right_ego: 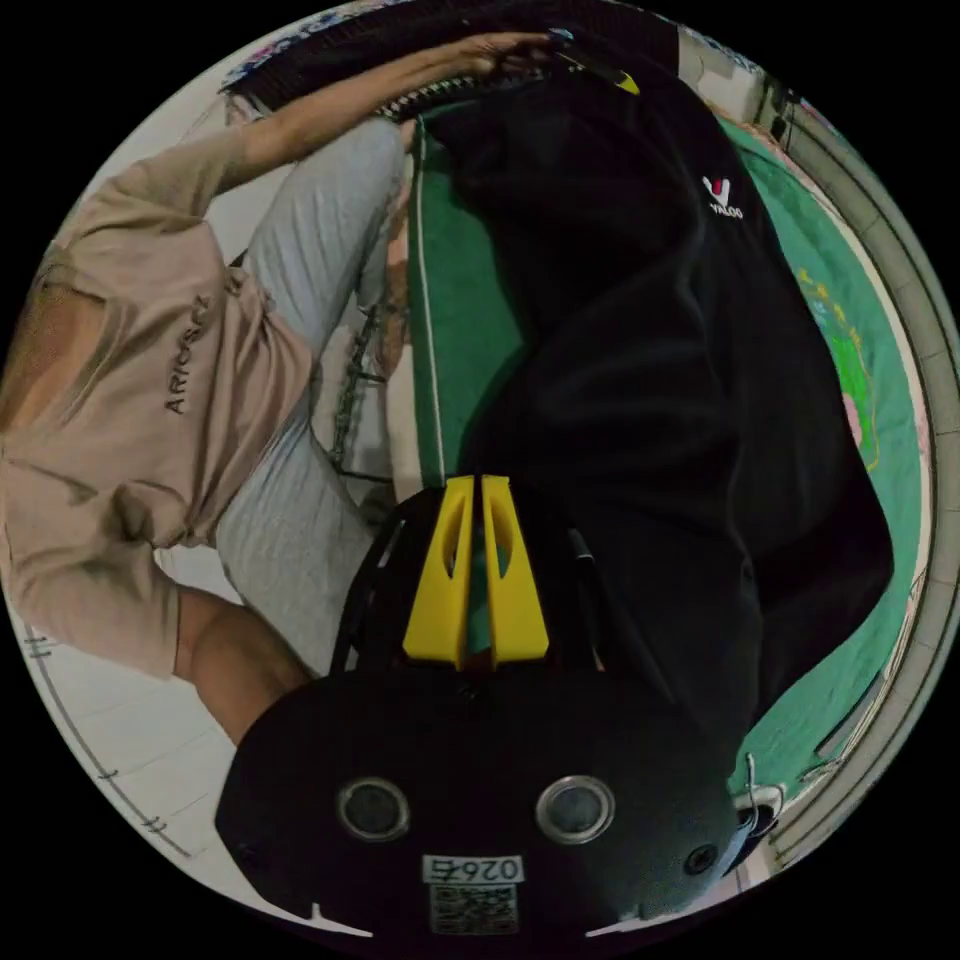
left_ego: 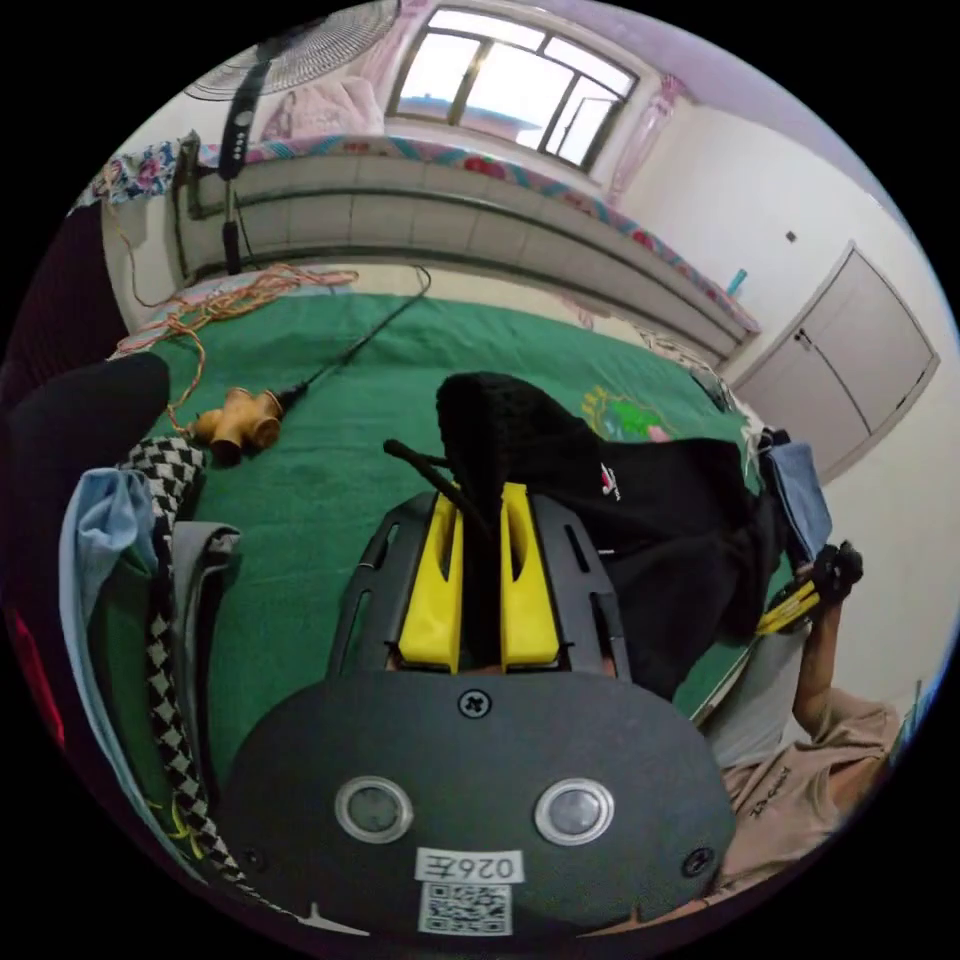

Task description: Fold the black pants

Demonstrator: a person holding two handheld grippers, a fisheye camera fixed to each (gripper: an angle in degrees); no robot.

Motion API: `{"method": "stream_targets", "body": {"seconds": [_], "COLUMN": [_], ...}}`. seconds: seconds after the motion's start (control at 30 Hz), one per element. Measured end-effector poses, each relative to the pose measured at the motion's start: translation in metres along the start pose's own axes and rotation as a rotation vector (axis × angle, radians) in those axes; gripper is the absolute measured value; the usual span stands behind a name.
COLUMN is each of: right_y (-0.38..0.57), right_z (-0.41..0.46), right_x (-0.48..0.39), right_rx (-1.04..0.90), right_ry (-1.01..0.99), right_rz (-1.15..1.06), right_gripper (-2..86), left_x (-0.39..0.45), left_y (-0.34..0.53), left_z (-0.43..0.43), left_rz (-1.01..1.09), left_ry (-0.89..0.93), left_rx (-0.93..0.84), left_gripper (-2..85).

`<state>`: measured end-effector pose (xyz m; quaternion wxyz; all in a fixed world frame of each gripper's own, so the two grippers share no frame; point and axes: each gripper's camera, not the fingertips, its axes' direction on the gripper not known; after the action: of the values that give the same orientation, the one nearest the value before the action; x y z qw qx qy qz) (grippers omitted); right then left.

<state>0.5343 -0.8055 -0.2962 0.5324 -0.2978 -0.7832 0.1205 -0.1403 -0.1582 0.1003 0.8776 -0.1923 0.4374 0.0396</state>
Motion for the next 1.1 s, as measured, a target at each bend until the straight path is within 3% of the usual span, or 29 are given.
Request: {"method": "stream_targets", "body": {"seconds": [0.13,0.2,0.27,0.3,0.4,0.57,0.63,0.7,0.77,0.9,0.97,1.03,1.1], "right_y": [0.083,0.176,0.255,0.295,0.344,0.367,0.367,0.359,0.361,0.399,0.422,0.446,0.476], "right_z": [-0.066,-0.104,-0.109,-0.103,-0.084,-0.096,-0.105,-0.104,-0.114,-0.164,-0.168,-0.162,-0.148], "right_x": [0.002,0.031,0.058,0.068,0.090,0.107,0.118,0.146,0.142,0.030,-0.028,-0.061,-0.073], "right_rx": [0.336,0.655,0.817,0.856,0.806,0.842,0.838,0.595,0.544,0.937,1.030,0.949,0.715], "right_ry": [0.131,0.223,0.228,0.251,0.327,0.357,0.355,0.334,0.377,0.465,0.470,0.426,0.379], "right_rz": [0.140,0.573,0.996,1.186,1.433,1.504,1.493,1.479,1.444,1.311,1.260,1.316,1.495], "right_gripper": [1.6,4.5,5.9,6.6,7.4,10.9,7.4,0.6,-0.5,-1.2,-1.2,-1.0,-0.5], "left_x": [-0.003,-0.009,-0.025,-0.030,-0.048,-0.051,-0.048,-0.044,-0.042,-0.044,-0.048,-0.050,-0.051], "left_y": [0.006,0.012,0.021,0.024,0.035,0.046,0.046,0.047,0.049,0.055,0.058,0.058,0.057], "left_z": [-0.009,-0.013,-0.019,-0.020,-0.021,-0.017,-0.012,-0.006,-0.002,-0.009,-0.013,-0.012,-0.008], "left_rz": [-0.032,-0.047,-0.102,-0.121,-0.203,-0.230,-0.221,-0.208,-0.193,-0.193,-0.196,-0.199,-0.207], "left_ry": [-0.200,-0.273,-0.242,-0.214,-0.113,-0.104,-0.124,-0.154,-0.177,-0.137,-0.104,-0.090,-0.089], "left_rx": [0.021,0.009,0.016,0.021,0.028,0.005,-0.016,-0.045,-0.069,-0.056,-0.046,-0.048,-0.062], "left_gripper": [6.1,6.1,6.2,6.2,6.2,6.3,6.3,6.3,6.3,6.3,6.3,6.3,6.3]}}
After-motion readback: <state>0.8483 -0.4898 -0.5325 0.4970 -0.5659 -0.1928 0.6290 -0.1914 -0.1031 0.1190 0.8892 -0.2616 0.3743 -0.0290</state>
